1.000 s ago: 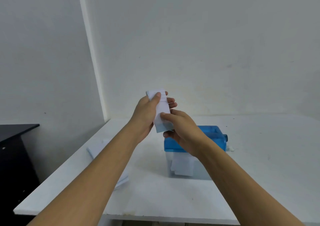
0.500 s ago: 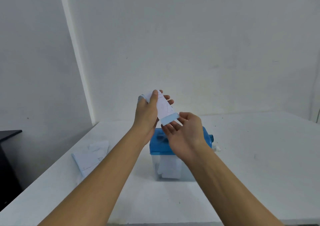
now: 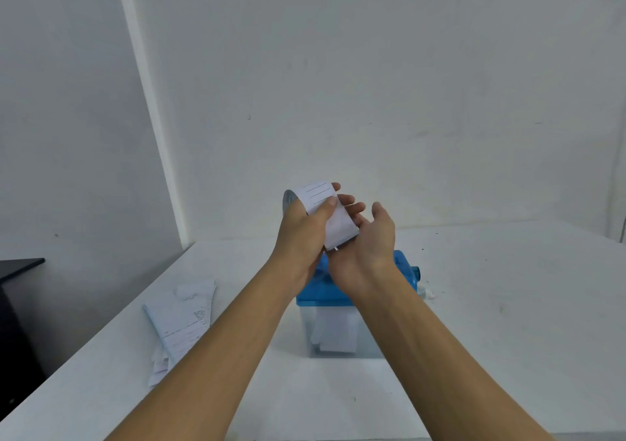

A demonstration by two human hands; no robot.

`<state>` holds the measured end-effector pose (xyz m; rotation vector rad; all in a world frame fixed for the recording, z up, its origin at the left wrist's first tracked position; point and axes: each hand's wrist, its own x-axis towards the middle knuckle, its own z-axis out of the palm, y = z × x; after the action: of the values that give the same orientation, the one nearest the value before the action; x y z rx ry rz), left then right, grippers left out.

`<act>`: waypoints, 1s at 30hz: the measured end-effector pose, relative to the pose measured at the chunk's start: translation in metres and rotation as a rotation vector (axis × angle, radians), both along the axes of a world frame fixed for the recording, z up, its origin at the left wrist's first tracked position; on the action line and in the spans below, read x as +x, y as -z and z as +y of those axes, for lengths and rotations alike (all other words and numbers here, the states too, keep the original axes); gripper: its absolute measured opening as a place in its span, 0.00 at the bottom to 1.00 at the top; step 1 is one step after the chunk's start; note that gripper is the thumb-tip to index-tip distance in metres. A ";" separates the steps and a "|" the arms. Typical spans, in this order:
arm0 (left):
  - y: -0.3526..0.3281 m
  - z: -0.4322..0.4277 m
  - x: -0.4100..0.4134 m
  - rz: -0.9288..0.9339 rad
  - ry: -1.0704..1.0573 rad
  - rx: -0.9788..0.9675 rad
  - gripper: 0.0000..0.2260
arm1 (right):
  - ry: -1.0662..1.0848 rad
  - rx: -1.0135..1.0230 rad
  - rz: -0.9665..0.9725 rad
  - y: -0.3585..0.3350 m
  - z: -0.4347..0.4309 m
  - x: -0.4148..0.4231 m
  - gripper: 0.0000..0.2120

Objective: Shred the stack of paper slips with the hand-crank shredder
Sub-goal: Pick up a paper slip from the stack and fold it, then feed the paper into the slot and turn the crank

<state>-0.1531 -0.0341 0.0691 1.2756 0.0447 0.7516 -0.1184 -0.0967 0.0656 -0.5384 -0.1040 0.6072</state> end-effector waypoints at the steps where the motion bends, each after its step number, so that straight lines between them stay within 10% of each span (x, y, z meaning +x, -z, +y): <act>1: 0.000 0.003 -0.001 0.010 -0.008 0.010 0.08 | 0.020 -0.055 -0.052 0.003 -0.001 0.002 0.21; 15: -0.004 0.039 0.003 0.213 0.059 0.288 0.13 | 0.142 -1.015 -1.123 -0.003 -0.026 0.034 0.06; 30: 0.047 0.041 0.007 0.570 -0.349 0.753 0.11 | 0.277 -1.319 -1.308 0.035 -0.008 0.066 0.13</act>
<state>-0.1465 0.0072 0.0224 2.2159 0.4946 0.6959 -0.0524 -0.1052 0.0311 -2.1411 -0.8783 -0.1348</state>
